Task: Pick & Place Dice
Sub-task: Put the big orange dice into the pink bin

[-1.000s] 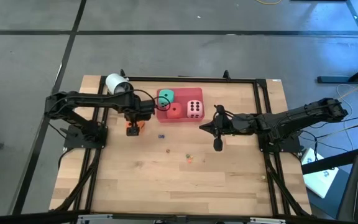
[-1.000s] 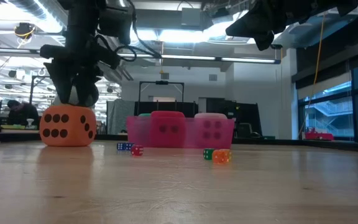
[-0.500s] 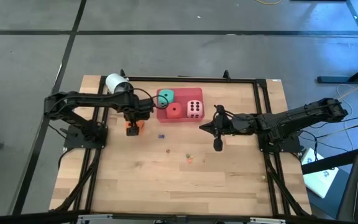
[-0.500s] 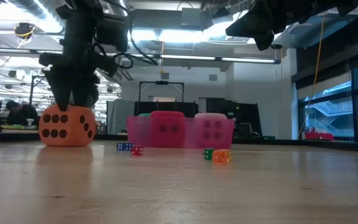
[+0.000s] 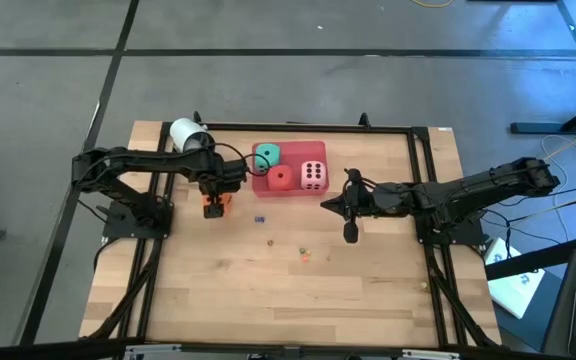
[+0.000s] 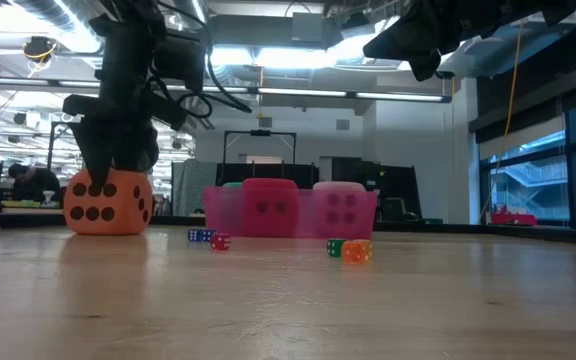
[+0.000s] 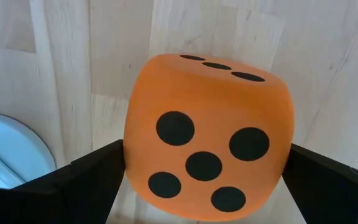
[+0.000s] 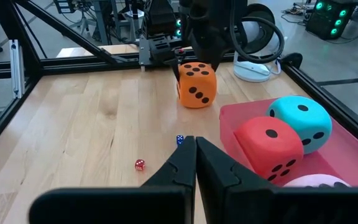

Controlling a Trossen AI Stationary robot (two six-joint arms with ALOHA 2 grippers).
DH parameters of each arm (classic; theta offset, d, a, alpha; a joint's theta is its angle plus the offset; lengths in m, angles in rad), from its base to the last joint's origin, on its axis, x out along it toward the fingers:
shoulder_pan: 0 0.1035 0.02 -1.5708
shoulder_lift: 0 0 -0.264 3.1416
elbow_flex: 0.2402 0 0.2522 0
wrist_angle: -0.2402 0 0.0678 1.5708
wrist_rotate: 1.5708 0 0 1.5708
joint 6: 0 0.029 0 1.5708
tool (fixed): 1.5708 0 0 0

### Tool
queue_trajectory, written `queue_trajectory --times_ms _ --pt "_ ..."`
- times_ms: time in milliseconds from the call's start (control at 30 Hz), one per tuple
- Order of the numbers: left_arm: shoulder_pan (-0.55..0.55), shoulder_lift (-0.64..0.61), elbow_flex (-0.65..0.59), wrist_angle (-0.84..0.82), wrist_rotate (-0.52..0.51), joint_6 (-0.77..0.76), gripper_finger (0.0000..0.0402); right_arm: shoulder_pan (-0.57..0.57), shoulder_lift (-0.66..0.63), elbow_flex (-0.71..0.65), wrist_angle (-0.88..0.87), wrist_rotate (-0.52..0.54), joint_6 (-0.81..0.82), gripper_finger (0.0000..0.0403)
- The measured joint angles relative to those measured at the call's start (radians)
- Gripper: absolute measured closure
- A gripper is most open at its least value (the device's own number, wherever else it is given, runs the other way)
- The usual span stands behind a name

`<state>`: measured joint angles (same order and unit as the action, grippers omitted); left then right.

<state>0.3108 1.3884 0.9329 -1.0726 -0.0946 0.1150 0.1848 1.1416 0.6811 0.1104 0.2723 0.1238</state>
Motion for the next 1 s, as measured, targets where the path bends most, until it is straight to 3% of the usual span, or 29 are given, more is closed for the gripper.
queue_trajectory --times_ms 200,600,800,1000 --pt "0.000 0.001 0.000 0.004 0.004 0.001 0.0008 0.000 0.000 0.000 0.000 0.000 0.003 0.0392" --pt "0.000 0.000 0.001 0.005 0.012 0.002 0.0090 0.000 0.000 0.000 0.000 0.000 0.007 0.0392" --pt "0.001 -0.014 0.007 0.001 0.014 0.000 0.0096 0.000 0.000 0.000 0.000 0.000 0.007 0.0392" --pt "0.000 -0.023 0.100 -0.028 0.004 0.000 0.0097 0.000 0.000 0.000 0.000 0.000 0.007 0.0392"
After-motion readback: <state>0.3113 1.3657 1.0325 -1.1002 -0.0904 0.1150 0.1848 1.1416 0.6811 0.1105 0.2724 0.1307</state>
